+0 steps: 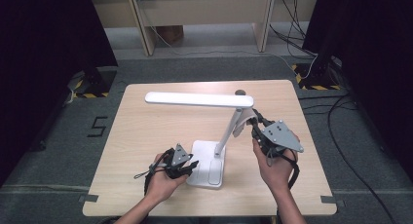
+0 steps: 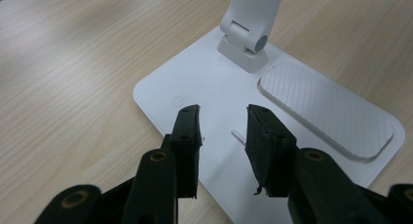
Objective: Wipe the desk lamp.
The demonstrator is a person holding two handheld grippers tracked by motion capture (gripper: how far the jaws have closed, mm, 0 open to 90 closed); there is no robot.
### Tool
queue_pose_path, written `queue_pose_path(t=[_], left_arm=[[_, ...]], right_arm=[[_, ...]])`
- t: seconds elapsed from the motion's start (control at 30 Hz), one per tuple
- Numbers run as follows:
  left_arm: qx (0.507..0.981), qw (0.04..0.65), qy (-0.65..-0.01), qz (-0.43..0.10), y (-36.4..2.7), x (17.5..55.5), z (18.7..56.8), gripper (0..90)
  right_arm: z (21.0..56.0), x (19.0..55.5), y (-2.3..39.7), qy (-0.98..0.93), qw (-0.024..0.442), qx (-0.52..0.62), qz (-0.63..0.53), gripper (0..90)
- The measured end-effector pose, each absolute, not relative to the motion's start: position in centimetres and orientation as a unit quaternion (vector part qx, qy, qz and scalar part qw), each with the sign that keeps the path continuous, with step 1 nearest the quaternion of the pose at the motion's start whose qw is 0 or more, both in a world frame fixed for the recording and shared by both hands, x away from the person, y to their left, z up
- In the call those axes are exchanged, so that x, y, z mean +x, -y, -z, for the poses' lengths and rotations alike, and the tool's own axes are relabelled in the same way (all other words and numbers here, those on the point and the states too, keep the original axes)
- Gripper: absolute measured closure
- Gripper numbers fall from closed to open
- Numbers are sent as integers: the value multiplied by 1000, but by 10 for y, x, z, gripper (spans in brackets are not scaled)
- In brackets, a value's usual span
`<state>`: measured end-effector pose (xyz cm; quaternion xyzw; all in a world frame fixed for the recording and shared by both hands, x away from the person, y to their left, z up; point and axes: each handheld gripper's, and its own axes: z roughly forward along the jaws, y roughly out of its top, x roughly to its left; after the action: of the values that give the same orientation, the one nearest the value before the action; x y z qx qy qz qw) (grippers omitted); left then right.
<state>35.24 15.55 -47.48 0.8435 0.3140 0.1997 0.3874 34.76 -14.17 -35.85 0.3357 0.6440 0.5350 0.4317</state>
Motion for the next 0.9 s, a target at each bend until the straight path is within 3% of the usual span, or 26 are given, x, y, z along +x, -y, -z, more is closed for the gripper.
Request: queue_pose_path(t=[0.9], left_arm=[[850,384,-313,-181,-154,354,489,645]], right_arm=[[343,343,137,-643,450,333,-523,822]])
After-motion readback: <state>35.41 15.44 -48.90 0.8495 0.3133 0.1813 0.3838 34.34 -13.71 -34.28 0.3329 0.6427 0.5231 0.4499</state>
